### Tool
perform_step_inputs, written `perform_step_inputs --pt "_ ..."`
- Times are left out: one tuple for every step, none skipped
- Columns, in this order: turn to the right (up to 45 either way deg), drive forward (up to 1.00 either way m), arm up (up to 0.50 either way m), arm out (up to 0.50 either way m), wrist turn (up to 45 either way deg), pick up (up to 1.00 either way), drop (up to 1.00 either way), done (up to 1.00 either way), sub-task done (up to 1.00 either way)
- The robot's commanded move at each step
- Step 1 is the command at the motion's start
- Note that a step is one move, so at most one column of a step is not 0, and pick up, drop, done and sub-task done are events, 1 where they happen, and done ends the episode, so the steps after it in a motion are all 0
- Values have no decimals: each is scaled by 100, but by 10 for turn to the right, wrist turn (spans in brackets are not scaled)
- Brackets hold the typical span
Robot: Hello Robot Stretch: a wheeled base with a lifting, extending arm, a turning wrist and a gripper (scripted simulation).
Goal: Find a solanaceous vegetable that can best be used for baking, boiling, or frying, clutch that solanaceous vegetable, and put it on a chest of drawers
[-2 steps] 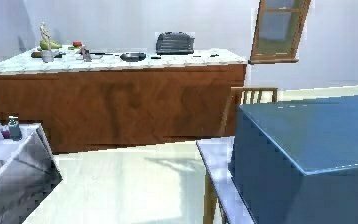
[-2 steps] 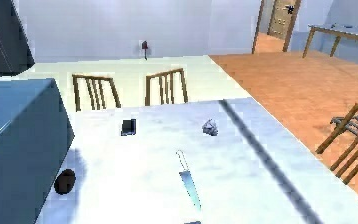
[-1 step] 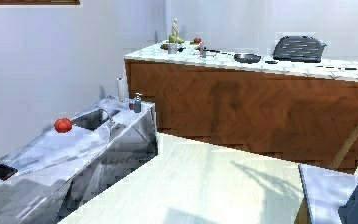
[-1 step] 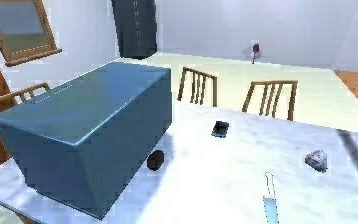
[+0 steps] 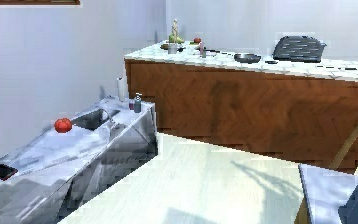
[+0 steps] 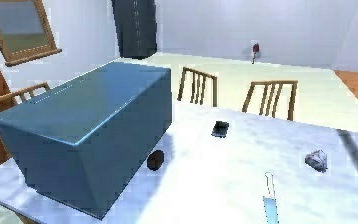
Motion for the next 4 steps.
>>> perform_step_inputs --pt "0 0 38 0 0 0 0 0 0" --pt "0 0 0 30 0 0 0 0 0" --pt "0 0 0 0 450 0 0 0 0" --pt "0 0 0 0 450 0 0 0 0"
